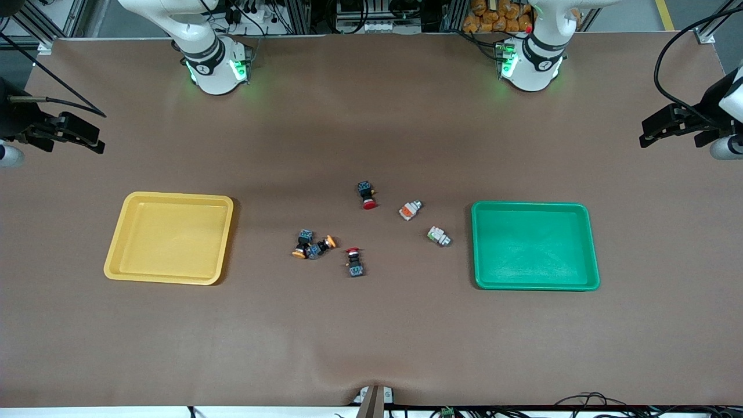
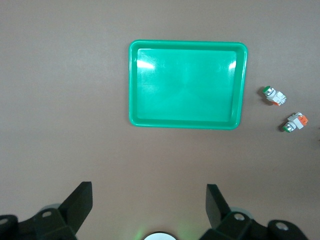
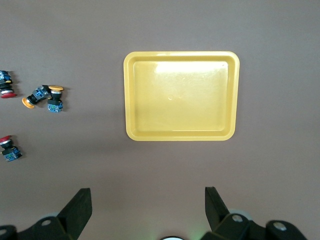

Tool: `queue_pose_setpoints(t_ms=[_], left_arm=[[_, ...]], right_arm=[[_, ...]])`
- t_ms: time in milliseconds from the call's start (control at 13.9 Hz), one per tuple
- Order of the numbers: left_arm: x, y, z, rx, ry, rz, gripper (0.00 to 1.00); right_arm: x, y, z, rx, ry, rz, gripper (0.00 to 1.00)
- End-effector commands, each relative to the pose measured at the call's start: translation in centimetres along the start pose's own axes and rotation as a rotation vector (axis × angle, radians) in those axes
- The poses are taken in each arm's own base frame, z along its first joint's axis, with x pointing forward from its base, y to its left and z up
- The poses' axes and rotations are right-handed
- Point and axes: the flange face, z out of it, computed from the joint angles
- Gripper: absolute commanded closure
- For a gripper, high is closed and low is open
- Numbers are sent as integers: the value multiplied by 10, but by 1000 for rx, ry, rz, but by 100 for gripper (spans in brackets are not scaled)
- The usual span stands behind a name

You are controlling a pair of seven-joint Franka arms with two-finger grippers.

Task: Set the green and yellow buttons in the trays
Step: 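Move the left gripper from rest toward the green-capped switches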

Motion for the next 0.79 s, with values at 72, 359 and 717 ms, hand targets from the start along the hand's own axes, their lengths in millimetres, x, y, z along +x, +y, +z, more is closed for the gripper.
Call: queue_pose_setpoints(t_ms=[72, 359, 717], left_arm=[[0, 1, -1, 21, -11, 12, 0], [5, 0, 15, 16, -46, 3, 0], [29, 17, 67, 9, -137, 11, 0]], right_arm=[[5, 6, -1, -18, -5, 22, 0], [6, 7, 1, -35, -8, 24, 0], [8, 9, 4, -35, -14, 26, 0]])
